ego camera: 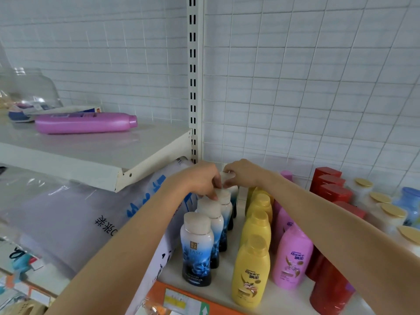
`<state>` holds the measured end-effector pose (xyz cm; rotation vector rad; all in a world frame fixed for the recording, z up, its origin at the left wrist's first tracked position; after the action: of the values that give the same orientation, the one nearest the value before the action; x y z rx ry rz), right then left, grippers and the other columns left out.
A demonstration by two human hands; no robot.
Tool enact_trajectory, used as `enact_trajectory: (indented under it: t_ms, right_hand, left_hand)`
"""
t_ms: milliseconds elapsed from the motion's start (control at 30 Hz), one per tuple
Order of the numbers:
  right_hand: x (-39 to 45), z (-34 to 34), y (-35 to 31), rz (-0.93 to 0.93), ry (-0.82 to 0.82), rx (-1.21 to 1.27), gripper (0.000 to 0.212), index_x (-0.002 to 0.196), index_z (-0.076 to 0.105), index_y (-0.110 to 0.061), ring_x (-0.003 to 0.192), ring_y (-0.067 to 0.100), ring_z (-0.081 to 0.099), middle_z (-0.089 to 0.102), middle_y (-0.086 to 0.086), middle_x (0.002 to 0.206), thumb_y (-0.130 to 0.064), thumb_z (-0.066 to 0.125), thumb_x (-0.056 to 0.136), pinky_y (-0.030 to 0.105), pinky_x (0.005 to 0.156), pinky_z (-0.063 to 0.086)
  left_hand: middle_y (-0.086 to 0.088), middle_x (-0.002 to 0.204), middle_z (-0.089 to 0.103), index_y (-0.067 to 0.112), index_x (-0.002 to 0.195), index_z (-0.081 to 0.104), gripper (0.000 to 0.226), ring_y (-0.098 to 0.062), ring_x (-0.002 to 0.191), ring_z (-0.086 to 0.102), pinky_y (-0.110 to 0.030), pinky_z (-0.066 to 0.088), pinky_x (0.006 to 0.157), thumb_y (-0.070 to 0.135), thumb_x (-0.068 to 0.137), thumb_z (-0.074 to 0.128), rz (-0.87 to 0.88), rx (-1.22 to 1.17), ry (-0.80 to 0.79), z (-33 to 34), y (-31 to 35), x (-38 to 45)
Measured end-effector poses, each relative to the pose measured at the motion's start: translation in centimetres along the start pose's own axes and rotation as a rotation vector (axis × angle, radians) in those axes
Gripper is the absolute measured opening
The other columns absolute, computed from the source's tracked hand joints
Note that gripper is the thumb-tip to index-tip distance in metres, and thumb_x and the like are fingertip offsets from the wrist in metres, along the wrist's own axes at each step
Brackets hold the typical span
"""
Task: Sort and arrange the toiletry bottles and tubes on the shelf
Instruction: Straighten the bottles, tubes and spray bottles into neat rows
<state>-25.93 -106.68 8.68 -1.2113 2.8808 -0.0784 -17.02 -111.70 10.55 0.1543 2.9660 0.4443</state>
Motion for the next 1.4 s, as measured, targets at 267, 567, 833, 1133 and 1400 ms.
enact_trajectory:
  t_ms: [267,567,833,1133,1400]
  right_hand:
    - [-1.0,-1.4,-0.2,0.038,-0.04,0.025,0.053,0.129,0.047,-0.014,0.114,0.024,0.05,0.054,0.007,0.126,-0.042,0.06,0.086,0.03,0.089,0.039]
    - [-5.0,-1.2,-6.9,-0.161,-0.184,-0.044,0.048,0.131,0.05,-0.015,0.107,0.021,0.054,0.06,0.004,0.119,-0.033,0.059,0.087,0.025,0.082,0.039]
    - [-3.8,-1.2,-5.1,-0.09,-0.06,-0.047,0.037,0.11,0.059,-0.004,0.085,0.023,0.052,0.063,0.013,0.103,-0.031,0.06,0.085,0.029,0.068,0.036]
    - [-3.6,-0.9,-5.0,-0.089,-0.074,-0.037,0.039,0.115,0.058,-0.007,0.082,0.019,0.047,0.057,0.006,0.098,-0.032,0.061,0.085,0.023,0.058,0.033]
    - [-4.2,-2.3,-4.7,-0.071,-0.124,-0.035,0.05,0.133,0.047,-0.015,0.112,0.021,0.051,0.06,0.004,0.111,-0.03,0.06,0.087,0.026,0.085,0.038]
  left_hand:
    - [-0.004,0.119,0.064,0.011,0.117,0.062,0.033,-0.017,0.106,0.058,-0.02,0.042,0.08,0.008,0.084,0.063,-0.002,0.079,0.056,-0.9,-0.1,-1.1]
    - [0.003,0.114,0.065,0.018,0.109,0.069,0.029,-0.012,0.099,0.056,-0.021,0.045,0.084,0.008,0.082,0.064,0.038,0.132,0.053,-0.8,0.2,-3.3]
    - [0.002,0.117,0.065,0.017,0.115,0.065,0.034,-0.008,0.095,0.053,-0.017,0.038,0.078,0.011,0.081,0.068,0.027,0.091,-0.005,0.0,-0.3,-3.3]
    - [0.0,0.118,0.061,0.019,0.12,0.059,0.04,-0.011,0.094,0.052,-0.021,0.04,0.078,0.01,0.082,0.066,0.036,0.122,-0.048,1.1,-0.2,-3.2]
    - [-0.002,0.116,0.064,0.018,0.121,0.06,0.041,-0.01,0.094,0.055,-0.022,0.04,0.077,0.013,0.081,0.069,0.052,0.059,-0.004,0.8,-0.1,-3.1]
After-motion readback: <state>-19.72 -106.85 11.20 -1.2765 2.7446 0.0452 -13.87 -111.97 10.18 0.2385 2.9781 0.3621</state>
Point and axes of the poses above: each hand's wrist, its own x-axis towards the middle knuckle, its own z-axis out of the palm, y = z × x, the point moved 9 cm from there along x, towards the middle knuckle
